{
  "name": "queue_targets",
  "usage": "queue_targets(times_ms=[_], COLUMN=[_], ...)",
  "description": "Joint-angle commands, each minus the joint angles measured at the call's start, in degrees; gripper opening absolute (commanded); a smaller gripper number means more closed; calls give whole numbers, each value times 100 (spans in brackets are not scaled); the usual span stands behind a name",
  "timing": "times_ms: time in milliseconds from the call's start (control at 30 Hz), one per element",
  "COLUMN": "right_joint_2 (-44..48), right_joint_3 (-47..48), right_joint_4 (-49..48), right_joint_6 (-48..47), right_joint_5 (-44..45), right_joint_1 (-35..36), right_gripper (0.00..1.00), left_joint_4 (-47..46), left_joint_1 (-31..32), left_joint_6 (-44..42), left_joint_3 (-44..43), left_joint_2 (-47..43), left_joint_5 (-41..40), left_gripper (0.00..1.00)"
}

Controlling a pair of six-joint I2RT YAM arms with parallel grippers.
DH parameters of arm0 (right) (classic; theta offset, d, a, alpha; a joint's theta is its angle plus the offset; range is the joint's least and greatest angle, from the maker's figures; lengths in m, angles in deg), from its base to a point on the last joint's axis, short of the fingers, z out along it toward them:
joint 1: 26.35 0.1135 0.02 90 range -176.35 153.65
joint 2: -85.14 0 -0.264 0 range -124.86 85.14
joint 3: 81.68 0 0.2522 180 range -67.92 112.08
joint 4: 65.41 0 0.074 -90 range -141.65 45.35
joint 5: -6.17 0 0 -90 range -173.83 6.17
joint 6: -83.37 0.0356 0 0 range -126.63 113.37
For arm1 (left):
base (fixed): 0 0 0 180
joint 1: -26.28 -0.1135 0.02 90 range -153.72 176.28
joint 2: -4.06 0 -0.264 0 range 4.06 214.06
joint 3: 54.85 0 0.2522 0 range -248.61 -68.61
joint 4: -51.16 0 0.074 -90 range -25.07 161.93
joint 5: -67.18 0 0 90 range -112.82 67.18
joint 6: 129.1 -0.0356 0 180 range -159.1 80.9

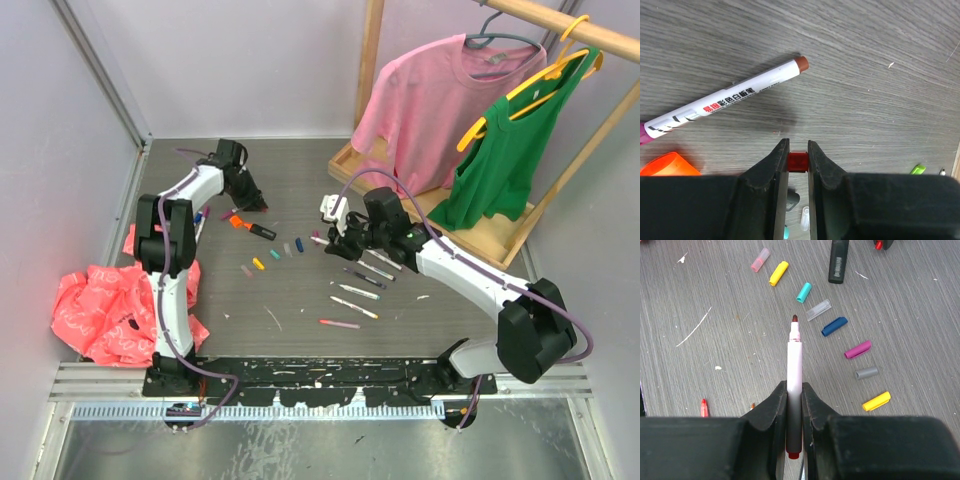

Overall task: Open the pen caps
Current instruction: Place the pen cap at the center of the board, then place the pen at the center of the board.

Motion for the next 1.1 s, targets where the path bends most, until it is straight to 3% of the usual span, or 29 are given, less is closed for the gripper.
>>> queue_targets(times_ms=[0,367,500,633,767,1067], right_joint_2=[236,262,245,212,157,-287], right_joint_3=[-5,-2,-5,1,31,163], right_joint_4=[-147,-141,-136,-142,-151,-371], right_joint_6=[-45,-55,-55,-47,16,459], right_joint_5=[-35,-37,-51,-55,-39,241], right_joint_1=[-24,-45,-45,-46,-44,-77], right_gripper=[1,1,1,1,1,1], left_joint_4=[121,261,310,145,-672,-2838], left_joint_1=[1,-108,-115,-129,-187,-363], left_joint_6=[-119,-116,-200,-322,-378,-350], left_joint_3=[-352,-498,-543,-364,532,3578], left_joint_2=[30,105,-128,-614,-1413,-3829], left_joint_5=[-54,192,109,43,187,674], left_gripper=[22,29,30,38,43,60])
